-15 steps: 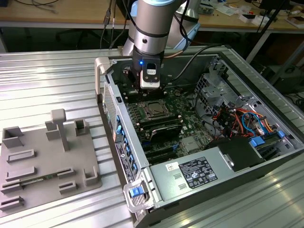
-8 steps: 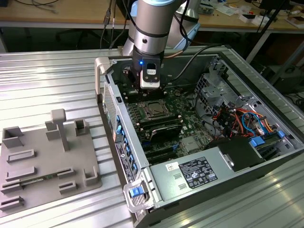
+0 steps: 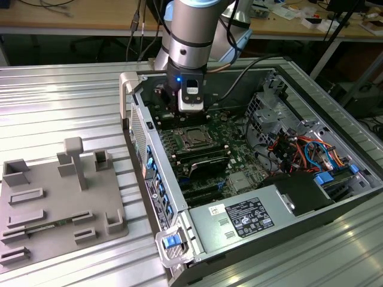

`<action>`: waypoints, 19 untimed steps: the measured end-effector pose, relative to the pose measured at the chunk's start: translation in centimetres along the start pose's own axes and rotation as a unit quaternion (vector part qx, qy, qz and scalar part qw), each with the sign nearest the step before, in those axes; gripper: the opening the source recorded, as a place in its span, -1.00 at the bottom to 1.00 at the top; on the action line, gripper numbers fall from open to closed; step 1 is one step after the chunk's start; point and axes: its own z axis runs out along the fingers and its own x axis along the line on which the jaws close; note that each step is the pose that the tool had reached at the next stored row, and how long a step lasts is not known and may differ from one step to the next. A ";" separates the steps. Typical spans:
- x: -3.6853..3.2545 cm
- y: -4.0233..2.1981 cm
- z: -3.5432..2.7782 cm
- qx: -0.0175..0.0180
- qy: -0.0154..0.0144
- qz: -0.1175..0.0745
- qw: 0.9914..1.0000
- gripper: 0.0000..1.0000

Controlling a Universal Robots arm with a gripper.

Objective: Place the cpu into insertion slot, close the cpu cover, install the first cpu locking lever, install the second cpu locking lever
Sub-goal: 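Install the first cpu locking lever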

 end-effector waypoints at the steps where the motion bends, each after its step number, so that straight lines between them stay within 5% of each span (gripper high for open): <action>1: 0.00 0.00 0.00 0.000 0.000 -0.008 1.000 -0.79; 4: 0.00 0.00 0.00 -0.001 0.001 -0.046 0.999 -0.79; 19: 0.16 0.18 0.00 -0.002 0.002 -0.050 0.999 -0.79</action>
